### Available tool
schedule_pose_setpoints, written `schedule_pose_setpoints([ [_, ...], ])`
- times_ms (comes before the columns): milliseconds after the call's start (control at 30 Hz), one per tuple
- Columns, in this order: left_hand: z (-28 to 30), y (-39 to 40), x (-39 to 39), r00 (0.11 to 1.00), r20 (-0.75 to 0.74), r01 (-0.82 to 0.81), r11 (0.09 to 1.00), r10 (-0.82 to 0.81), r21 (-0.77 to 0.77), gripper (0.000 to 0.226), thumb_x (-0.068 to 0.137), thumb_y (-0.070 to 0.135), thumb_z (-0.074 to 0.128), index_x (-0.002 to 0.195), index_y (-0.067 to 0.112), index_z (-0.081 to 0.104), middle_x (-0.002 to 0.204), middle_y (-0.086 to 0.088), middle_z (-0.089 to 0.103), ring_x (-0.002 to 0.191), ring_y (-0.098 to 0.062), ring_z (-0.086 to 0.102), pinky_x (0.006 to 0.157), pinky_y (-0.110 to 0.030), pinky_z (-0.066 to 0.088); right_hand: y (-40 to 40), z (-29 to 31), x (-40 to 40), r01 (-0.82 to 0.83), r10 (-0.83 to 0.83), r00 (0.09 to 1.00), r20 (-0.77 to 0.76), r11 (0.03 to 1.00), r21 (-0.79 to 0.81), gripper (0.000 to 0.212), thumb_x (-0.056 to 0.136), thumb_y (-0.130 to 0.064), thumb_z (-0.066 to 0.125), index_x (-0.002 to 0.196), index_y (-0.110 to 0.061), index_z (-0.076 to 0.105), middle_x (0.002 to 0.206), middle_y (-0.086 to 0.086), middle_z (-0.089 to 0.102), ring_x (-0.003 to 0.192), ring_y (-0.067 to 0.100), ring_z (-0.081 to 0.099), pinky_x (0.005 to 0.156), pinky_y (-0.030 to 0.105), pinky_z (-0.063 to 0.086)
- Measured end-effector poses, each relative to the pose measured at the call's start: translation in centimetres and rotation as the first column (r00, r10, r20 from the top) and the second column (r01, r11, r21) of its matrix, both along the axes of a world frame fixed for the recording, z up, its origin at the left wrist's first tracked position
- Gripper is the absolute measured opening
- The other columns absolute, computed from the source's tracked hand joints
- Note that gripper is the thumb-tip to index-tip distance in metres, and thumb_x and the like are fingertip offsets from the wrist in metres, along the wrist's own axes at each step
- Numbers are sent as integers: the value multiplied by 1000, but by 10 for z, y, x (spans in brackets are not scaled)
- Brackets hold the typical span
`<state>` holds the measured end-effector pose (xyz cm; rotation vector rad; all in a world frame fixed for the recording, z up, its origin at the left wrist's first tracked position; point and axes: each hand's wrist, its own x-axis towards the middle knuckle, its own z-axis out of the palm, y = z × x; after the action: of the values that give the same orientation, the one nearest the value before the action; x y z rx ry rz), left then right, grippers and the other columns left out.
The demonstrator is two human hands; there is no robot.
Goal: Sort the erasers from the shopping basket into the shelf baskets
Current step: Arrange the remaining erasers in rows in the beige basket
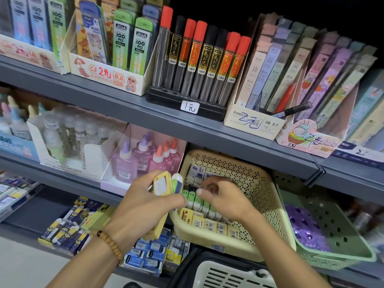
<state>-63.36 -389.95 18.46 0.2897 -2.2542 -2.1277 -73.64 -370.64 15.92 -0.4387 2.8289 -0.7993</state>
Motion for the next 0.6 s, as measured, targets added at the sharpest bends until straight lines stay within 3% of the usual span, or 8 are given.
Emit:
schedule_pose_setpoints([
  [100,-1,4,-2,1000,3,4,998,-4,-60,59,47,40,79,101,22,65,88,-3,68,73,-10,60,69,-30,47,-7,23,21,78,-5,988,153,873,-481,27,92,-46,61,98,-22,72,84,-6,73,77,10,66,67,26,56],
  [167,0,9,-3,999,-27,23,996,-25,-89,54,47,42,79,94,19,65,90,-14,66,73,-17,58,72,-33,46,-14,34,33,73,112,961,253,781,-621,31,89,-46,65,92,-17,76,84,1,74,72,14,67,64,27,56],
  [233,1,14,-2,996,-70,55,993,-62,-101,47,47,43,81,83,19,65,76,-10,67,65,-22,57,67,-37,48,-21,39,42,55,187,939,289,748,-661,24,88,-37,70,87,-13,76,81,5,73,68,14,65,66,30,57],
  [300,1,18,-1,993,-93,61,992,-72,-108,47,47,45,84,78,18,63,66,-3,63,61,-16,54,63,-32,43,-24,43,45,90,185,930,319,726,-682,12,89,-22,70,83,-12,75,74,5,70,62,12,62,60,27,55],
  [400,0,18,-5,995,-95,29,994,-40,-108,45,48,40,83,80,17,62,77,-15,64,66,-15,54,64,-31,42,-19,43,45,183,173,908,383,657,-731,11,93,-11,63,88,-8,72,77,9,68,62,13,61,53,23,51],
  [533,-2,15,-10,999,-27,31,999,-31,-16,34,49,26,82,76,24,63,59,-4,53,52,-14,49,48,-25,39,-1,41,34,424,6,872,490,492,-761,16,96,-10,55,100,0,67,83,13,73,75,22,71,64,29,57],
  [600,-2,15,-11,998,0,65,997,-65,37,35,46,25,80,77,25,64,63,-5,56,54,-17,50,48,-28,41,7,36,28,490,-136,850,508,555,-672,15,98,-10,55,107,-4,65,91,14,73,72,22,73,58,26,56],
])
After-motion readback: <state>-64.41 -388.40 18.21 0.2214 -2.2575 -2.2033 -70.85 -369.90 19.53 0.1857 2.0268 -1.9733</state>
